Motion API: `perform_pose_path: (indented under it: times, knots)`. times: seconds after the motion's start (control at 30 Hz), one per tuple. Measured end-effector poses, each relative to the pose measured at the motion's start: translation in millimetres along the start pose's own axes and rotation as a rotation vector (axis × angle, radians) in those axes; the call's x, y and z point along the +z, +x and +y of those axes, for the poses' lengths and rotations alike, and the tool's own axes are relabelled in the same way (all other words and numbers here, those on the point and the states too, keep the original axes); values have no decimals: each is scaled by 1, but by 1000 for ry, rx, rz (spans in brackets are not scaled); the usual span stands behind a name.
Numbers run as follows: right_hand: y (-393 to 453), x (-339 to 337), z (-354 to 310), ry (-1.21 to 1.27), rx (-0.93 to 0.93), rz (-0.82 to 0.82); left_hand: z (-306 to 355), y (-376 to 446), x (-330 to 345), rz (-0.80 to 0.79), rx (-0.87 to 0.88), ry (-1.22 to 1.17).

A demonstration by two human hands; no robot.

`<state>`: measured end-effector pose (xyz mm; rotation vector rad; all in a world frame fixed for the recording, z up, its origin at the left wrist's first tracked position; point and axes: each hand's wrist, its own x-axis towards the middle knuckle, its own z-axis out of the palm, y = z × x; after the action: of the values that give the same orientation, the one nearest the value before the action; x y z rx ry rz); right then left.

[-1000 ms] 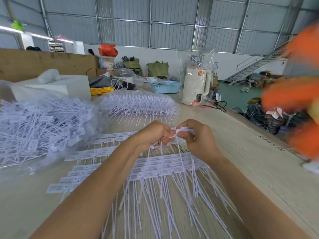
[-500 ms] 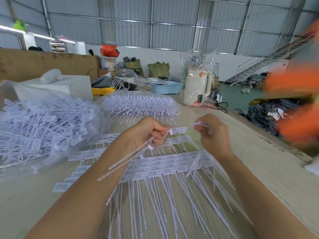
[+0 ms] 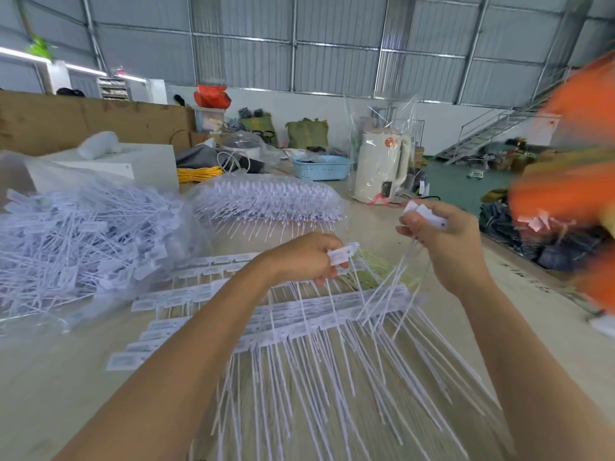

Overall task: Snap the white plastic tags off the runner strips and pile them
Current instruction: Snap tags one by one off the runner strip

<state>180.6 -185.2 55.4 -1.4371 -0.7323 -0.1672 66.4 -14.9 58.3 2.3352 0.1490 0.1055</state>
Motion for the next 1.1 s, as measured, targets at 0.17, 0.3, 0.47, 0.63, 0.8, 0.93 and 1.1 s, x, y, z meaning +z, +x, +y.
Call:
perform_pose_path:
  times: [0.17, 0.3, 0.47, 0.63, 0.8, 0.93, 1.1]
  knots:
    - [-3, 5, -6, -250, -258, 179, -8, 1, 0, -5, -34, 51]
    - [4, -10, -24, -45, -402, 429, -10, -2, -1, -59, -46, 28]
    - [3, -17, -26, 118, -163, 120, -10, -1, -1, -63, -43, 46]
    - [-6, -1, -14, 186, 253, -315, -10, -1, -2, 3, -19, 28]
    - [-19, 32, -1, -110, 227, -393, -7, 2, 1, 79, 45, 63]
    - [-21, 37, 3, -212, 239, -417, -8, 5, 3, 104, 93, 108]
    - [-18, 33, 8, -303, 198, -379, -12, 5, 8, 100, 84, 75]
